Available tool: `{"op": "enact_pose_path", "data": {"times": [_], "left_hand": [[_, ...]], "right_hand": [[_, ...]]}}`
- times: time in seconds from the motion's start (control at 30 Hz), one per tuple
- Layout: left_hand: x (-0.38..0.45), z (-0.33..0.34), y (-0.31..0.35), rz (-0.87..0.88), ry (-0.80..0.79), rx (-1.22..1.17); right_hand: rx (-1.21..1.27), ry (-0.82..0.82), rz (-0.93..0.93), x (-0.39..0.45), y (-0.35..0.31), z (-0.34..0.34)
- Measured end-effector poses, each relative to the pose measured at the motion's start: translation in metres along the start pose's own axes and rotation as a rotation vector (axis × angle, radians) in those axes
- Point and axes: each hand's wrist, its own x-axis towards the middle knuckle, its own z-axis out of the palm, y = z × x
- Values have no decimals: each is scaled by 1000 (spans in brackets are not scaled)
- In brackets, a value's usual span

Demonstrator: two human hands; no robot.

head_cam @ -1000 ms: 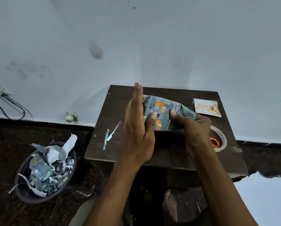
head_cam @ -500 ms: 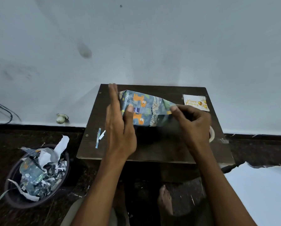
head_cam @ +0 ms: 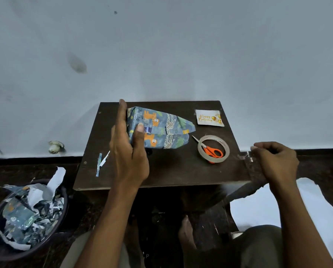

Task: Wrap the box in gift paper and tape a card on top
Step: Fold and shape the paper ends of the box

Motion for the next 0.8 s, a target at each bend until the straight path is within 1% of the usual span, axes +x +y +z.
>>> {"op": "enact_pose_path", "data": {"times": [0.07,0.13,0.2,0.27,0.37,0.47,0.57,0.7,0.8], "left_hand": [[-2,3,2,-5,-9,3],[-3,6,4,-14,-19,8],[-4,8,6,-13,-22,13],[-4,11,8,-12,-24,8],[-5,15,9,-15,-40,-1],[-6,18,9,-18,-51,-14],[-7,20,13,-26,-55,-25],[-8,22,17,-33,-63,-43],[-7,22,17,-35,-67,-45]], "right_hand": [[-18,-79,129,5,10,-4],[31,-174,252,6,13,-4],[101,-241,306,4,10,-2],[107,-271,296,2,8,0],[63,-263,276,-1,8,2],[65,-214,264,1,13,1],[51,-196,210,-3,10,1],[6,-114,122,-8,2,2],[1,-91,100,-8,0,4]]}}
